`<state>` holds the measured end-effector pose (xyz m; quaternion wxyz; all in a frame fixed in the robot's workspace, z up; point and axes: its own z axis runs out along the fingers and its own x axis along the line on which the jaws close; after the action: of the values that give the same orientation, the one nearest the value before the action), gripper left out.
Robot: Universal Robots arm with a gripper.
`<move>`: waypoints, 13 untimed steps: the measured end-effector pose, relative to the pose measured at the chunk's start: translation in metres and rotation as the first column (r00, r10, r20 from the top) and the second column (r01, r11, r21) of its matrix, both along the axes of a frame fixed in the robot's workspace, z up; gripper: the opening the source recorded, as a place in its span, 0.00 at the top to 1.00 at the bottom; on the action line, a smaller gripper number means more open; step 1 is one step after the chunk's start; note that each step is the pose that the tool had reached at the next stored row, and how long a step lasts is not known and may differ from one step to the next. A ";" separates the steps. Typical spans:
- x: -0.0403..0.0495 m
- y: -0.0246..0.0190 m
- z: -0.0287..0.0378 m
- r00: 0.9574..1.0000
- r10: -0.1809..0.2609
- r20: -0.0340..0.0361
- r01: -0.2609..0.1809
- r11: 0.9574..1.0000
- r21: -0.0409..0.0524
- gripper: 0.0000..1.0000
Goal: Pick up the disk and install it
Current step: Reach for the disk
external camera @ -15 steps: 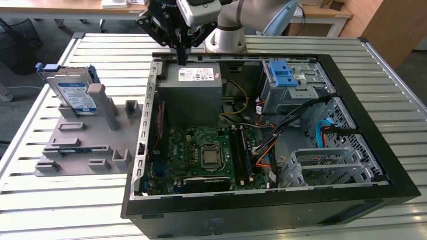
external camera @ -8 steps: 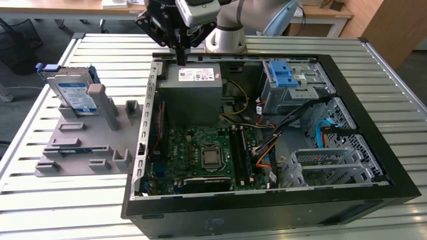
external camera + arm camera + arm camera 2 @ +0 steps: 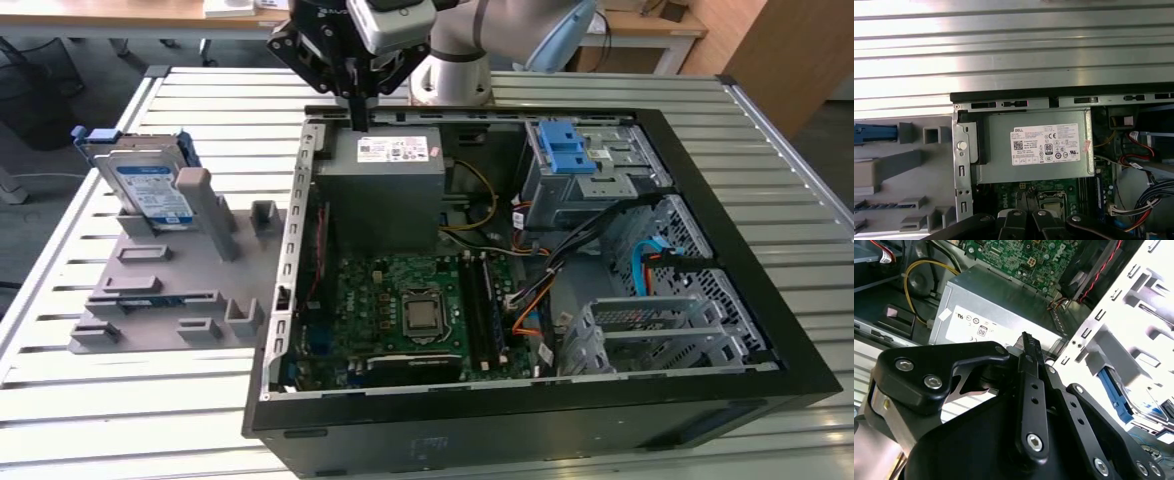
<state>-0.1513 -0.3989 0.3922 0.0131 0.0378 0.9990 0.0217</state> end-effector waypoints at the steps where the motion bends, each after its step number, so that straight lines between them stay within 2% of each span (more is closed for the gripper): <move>1: -0.0003 0.0000 0.0000 1.000 0.000 0.000 0.000 1.000 0.000 0.89; 13: -0.0038 0.0000 0.0000 1.000 0.000 0.000 0.000 1.000 0.000 0.89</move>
<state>-0.1551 -0.3989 0.3922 0.0131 0.0379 0.9990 0.0217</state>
